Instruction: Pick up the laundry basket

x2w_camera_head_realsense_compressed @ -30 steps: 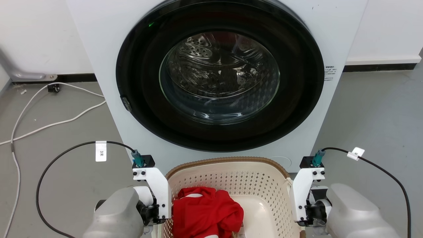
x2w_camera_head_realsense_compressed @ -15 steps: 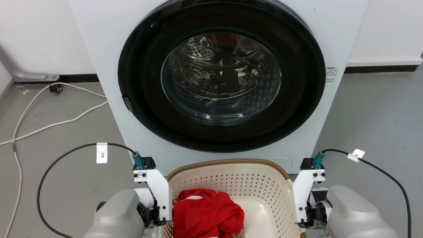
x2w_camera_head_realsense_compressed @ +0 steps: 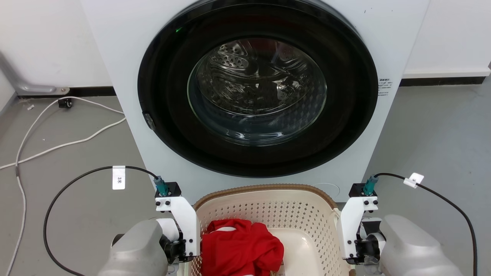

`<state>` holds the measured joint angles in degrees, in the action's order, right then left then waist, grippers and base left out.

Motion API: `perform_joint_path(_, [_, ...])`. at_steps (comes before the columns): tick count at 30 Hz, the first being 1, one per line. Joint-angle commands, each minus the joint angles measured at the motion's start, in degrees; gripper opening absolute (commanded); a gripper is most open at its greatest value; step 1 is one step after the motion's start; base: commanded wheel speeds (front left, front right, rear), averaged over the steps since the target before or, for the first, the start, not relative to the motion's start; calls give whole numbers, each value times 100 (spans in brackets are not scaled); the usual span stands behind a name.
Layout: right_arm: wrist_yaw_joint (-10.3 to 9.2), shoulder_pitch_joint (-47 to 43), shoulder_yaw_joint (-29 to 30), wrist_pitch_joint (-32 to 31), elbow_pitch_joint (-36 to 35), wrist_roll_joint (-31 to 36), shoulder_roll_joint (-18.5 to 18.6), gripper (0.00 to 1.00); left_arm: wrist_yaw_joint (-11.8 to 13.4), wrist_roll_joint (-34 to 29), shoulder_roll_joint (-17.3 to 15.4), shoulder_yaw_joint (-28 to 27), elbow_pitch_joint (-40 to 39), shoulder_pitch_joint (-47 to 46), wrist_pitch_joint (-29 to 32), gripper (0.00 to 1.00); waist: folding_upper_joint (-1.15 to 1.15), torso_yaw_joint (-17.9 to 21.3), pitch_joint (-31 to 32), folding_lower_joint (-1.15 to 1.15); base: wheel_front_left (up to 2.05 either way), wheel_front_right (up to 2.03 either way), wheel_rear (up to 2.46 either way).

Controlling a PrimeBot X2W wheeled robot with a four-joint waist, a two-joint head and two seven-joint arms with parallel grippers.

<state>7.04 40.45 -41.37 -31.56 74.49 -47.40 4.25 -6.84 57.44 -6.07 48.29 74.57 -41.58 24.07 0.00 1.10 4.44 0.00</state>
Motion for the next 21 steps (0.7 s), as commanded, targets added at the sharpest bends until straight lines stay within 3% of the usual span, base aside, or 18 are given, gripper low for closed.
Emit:
perform_joint_path(1, [83, -26, 19, 14, -113, -23, -251, 0, -111, 52, 298, 16, -127, 11, -17, 0, 0, 1, 2, 0, 0, 0, 0])
perform_joint_path(21, [83, -43, 70, -102, -115, -35, -257, 0, -114, 111, 310, 78, -130, 28, 30, 0, 0, -18, -2, 0, 0, 0, 0])
